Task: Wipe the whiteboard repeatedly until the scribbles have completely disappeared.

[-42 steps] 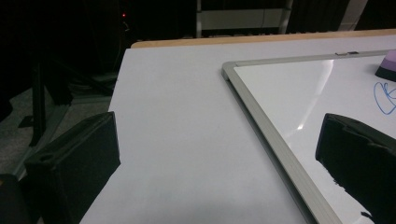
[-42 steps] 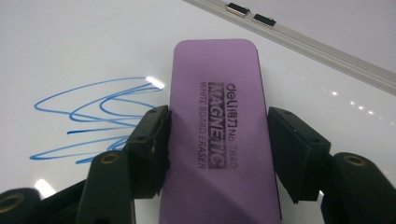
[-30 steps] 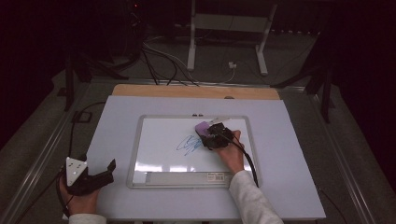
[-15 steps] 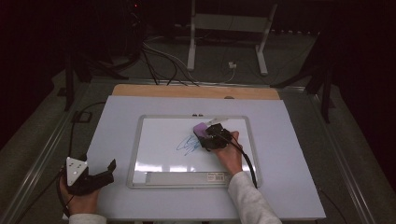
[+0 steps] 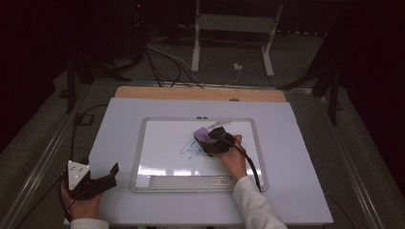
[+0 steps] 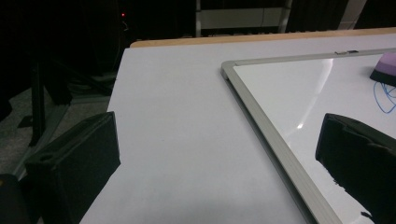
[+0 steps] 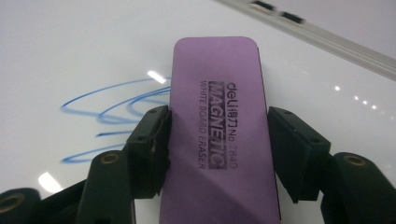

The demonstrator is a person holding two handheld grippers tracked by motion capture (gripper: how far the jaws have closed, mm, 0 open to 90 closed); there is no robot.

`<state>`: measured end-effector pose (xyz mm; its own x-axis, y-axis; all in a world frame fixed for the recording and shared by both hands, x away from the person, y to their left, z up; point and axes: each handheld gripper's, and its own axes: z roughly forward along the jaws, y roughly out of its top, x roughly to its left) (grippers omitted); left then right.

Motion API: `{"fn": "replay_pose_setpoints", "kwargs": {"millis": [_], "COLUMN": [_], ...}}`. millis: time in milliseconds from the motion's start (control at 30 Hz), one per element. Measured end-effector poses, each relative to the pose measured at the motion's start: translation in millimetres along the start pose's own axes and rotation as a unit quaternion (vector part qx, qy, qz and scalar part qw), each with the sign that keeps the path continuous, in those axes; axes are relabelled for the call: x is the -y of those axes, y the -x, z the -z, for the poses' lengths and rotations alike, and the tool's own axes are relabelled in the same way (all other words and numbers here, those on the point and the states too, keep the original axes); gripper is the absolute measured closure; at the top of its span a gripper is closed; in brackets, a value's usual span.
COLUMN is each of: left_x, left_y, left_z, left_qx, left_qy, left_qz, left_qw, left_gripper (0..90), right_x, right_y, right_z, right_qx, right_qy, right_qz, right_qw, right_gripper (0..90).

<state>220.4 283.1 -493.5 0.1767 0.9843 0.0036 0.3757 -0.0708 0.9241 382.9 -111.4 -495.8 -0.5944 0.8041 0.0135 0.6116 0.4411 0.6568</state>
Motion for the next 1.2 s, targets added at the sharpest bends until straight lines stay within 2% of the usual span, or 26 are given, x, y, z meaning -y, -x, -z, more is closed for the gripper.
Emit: {"fn": "replay_pose_setpoints", "kwargs": {"millis": [33, 100, 200, 267, 333, 367, 400, 433, 467, 533, 600, 633, 667, 700, 733, 767, 800, 867, 967, 1033, 1133, 1167, 1200], "left_x": [0.0, 0.0, 0.2, 0.4, 0.4, 0.3, 0.2, 0.1, 0.0, 0.1, 0.2, 0.2, 0.2, 0.2, 0.3, 0.4, 0.4, 0.1, -0.2, -0.1, 0.2, 0.3, 0.3], "left_y": [-0.2, -0.7, -1.5, -1.5, -1.1, -0.9, -0.5, -0.2, -0.2, -0.2, -0.5, -0.7, -0.8, -0.9, -0.9, -1.1, -1.0, -0.4, -0.3, -1.3, -1.8, -1.8, -1.6], "left_z": [0.3, 1.0, 1.2, 0.8, 0.0, -0.1, -0.2, 0.0, 0.2, 0.4, 0.7, 0.9, 0.9, 0.6, 0.3, 0.0, -0.3, -0.4, 0.9, 1.5, 1.5, 1.1, 0.7], "left_qx": [-0.001, -0.001, -0.002, -0.001, 0.0, 0.0, 0.0, 0.0, 0.0, -0.001, -0.002, -0.002, -0.001, -0.001, -0.001, 0.0, 0.0, 0.0, -0.001, -0.001, -0.002, -0.002, -0.001], "left_qy": [0.0, 0.001, 0.002, 0.001, 0.0, -0.001, -0.001, -0.001, 0.0, 0.001, 0.001, 0.002, 0.002, 0.002, 0.001, 0.0, -0.001, -0.001, 0.002, 0.002, 0.003, 0.002, 0.001], "left_qz": [0.0, 0.001, 0.004, 0.004, 0.003, 0.001, 0.001, 0.0, 0.0, 0.002, 0.002, 0.002, 0.003, 0.002, 0.003, 0.002, 0.001, 0.0, 0.001, 0.002, 0.005, 0.004, 0.003], "left_qw": [1.0, 1.0, 1.0, 1.0, 1.0, 1.0, 1.0, 1.0, 1.0, 1.0, 1.0, 1.0, 1.0, 1.0, 1.0, 1.0, 1.0, 1.0, 1.0, 1.0, 1.0, 1.0, 1.0], "left_gripper": [0.6, 0.6, 0.6, 0.6, 0.6, 0.6, 0.6, 0.6, 0.6, 0.6, 0.6, 0.6, 0.6, 0.6, 0.6, 0.6, 0.6, 0.6, 0.6, 0.6, 0.6, 0.6, 0.6], "right_x": [-0.6, -1.7, -2.4, -2.2, -2.7, -3.4, -3.4, -3.7, -3.7, -5.1, -5.2, -5.5, -5.5, -5.8, -5.8, -5.9, -6.0, -6.1, -6.6, -6.7, -7.1, -6.8, -6.2], "right_y": [-1.6, 0.5, 8.3, 12.3, 9.5, 4.7, 4.7, -2.5, -2.5, -5.7, -4.0, 0.4, 0.4, 2.0, 2.0, -0.3, -2.8, -9.1, -16.5, -12.5, -2.7, 0.5, 2.0], "right_z": [0.2, -0.3, -1.7, -2.5, -2.3, -2.2, -2.2, -1.8, -1.8, -1.7, -2.2, -3.7, -3.7, -4.8, -4.8, -4.7, -4.4, -4.1, -3.3, -4.1, -4.9, -5.2, -5.5], "right_qx": [0.002, 0.0, 0.033, 0.038, 0.045, 0.021, 0.021, 0.007, 0.007, 0.004, 0.007, 0.03, 0.03, 0.032, 0.032, 0.037, 0.032, 0.002, -0.007, -0.009, 0.038, 0.044, 0.041], "right_qy": [-0.002, -0.004, 0.0, 0.002, 0.001, -0.004, -0.004, -0.007, -0.007, -0.011, -0.009, -0.004, -0.004, -0.002, -0.002, -0.002, -0.003, -0.008, -0.011, -0.01, -0.004, -0.002, -0.001], "right_qz": [0.007, 0.006, -0.015, -0.036, -0.034, -0.024, -0.024, -0.003, -0.003, 0.012, 0.009, -0.009, -0.009, -0.028, -0.028, -0.021, -0.013, 0.001, 0.024, 0.015, -0.01, -0.02, -0.029], "right_qw": [1.0, 1.0, 0.9993, 0.9986, 0.9984, 0.9995, 0.9995, 0.9999, 0.9999, 0.9999, 0.9999, 0.9995, 0.9995, 0.9991, 0.9991, 0.9991, 0.9994, 1.0, 0.9996, 0.9998, 0.9992, 0.9988, 0.9987], "right_gripper": [41.8, 41.8, 41.8, 41.8, 41.8, 41.8, 41.8, 41.8, 41.8, 41.8, 41.8, 41.8, 41.8, 41.8, 41.8, 41.8, 41.8, 41.8, 41.8, 41.8, 41.8, 41.8, 41.8]}}
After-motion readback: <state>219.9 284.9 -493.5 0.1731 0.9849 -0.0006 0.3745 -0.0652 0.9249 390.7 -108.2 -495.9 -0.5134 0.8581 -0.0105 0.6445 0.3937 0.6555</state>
